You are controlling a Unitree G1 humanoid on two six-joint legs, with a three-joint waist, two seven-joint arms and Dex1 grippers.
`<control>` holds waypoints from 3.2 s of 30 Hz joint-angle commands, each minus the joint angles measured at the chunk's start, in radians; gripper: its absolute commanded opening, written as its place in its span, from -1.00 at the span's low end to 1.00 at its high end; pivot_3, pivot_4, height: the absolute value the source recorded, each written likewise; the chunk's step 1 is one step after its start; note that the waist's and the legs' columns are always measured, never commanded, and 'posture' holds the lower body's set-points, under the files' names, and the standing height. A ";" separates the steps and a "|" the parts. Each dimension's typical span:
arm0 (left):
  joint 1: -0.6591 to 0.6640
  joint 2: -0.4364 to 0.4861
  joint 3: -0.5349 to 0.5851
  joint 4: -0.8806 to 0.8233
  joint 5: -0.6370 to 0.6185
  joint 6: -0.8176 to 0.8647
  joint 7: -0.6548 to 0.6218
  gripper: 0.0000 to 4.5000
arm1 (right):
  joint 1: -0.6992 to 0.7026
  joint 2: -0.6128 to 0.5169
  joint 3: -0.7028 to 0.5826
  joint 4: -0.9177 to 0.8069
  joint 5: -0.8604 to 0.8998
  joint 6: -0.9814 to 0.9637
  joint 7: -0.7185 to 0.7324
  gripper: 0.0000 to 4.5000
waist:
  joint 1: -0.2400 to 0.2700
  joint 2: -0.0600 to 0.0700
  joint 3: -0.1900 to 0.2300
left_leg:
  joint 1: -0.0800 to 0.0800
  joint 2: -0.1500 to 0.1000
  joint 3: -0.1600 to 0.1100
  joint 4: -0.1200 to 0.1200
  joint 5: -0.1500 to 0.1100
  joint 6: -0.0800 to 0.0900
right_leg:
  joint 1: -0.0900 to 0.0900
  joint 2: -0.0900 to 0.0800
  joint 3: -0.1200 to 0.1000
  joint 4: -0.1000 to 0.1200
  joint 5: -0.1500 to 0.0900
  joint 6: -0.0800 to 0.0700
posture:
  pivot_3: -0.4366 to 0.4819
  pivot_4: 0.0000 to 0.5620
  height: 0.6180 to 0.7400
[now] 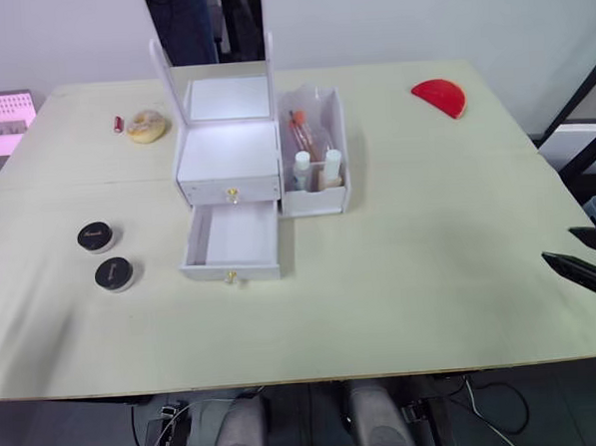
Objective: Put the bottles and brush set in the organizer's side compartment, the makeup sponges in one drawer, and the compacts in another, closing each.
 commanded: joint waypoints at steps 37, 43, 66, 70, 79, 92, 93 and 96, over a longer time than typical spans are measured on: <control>-0.418 0.015 -0.671 -0.337 0.211 0.368 0.162 0.96 | -0.605 0.197 0.656 -0.615 0.256 0.340 -0.363 1.00 | 0.027 -0.003 -0.001 | 0.000 0.001 -0.001 0.001 0.001 0.000 | -0.003 0.003 0.001 0.005 0.004 -0.005 | -0.05 -0.47 0.99; -0.494 0.015 -0.727 -0.224 0.259 0.334 0.117 0.96 | -0.614 0.200 0.649 -0.641 0.271 0.348 -0.395 1.00 | 0.026 -0.003 -0.001 | 0.000 0.001 -0.001 0.001 0.001 0.000 | -0.003 0.003 0.001 0.005 0.004 -0.004 | -0.05 -0.47 0.99; -0.485 0.005 -0.678 -0.246 0.240 0.337 0.074 0.18 | -0.609 0.191 0.655 -0.644 0.268 0.348 -0.421 1.00 | 0.028 -0.003 -0.001 | 0.000 0.002 -0.001 0.001 0.001 0.000 | -0.003 0.004 0.001 0.006 0.004 -0.004 | -0.05 -0.47 0.99; -0.513 0.041 -0.631 -0.272 0.213 0.315 0.033 0.18 | -0.606 0.191 0.654 -0.645 0.267 0.349 -0.423 1.00 | 0.028 -0.004 -0.001 | 0.000 0.002 -0.001 0.001 0.001 0.000 | -0.003 0.004 0.001 0.006 0.004 -0.004 | -0.05 -0.47 0.99; -0.646 0.064 -0.705 -0.491 0.094 0.424 -0.084 0.18 | -0.613 0.209 0.671 -0.635 0.251 0.341 -0.431 1.00 | 0.028 -0.003 -0.001 | -0.001 0.002 -0.002 0.002 0.001 -0.001 | -0.002 0.004 0.001 0.006 0.004 -0.004 | -0.05 -0.47 0.99; -0.821 -0.058 -0.973 -0.432 0.179 0.370 -0.177 0.18 | -0.576 0.206 0.649 -0.687 0.257 0.353 -0.493 1.00 | 0.029 -0.004 -0.001 | -0.001 0.004 -0.003 0.002 0.001 0.000 | -0.002 0.008 0.002 0.006 0.004 -0.004 | -0.05 -0.47 0.99; -0.830 -0.065 -0.987 -0.416 0.194 0.357 -0.181 0.18 | -0.572 0.206 0.646 -0.692 0.260 0.354 -0.499 1.00 | 0.029 -0.004 -0.001 | -0.001 0.005 -0.003 0.002 0.001 0.000 | -0.002 0.008 0.002 0.006 0.004 -0.005 | -0.05 -0.47 0.99; -0.849 -0.077 -1.014 -0.371 0.228 0.326 -0.194 0.18 | -0.564 0.206 0.639 -0.704 0.268 0.358 -0.517 1.00 | 0.029 -0.004 -0.001 | -0.001 0.005 -0.003 0.002 0.001 0.000 | -0.002 0.009 0.002 0.006 0.004 -0.005 | -0.05 -0.47 0.99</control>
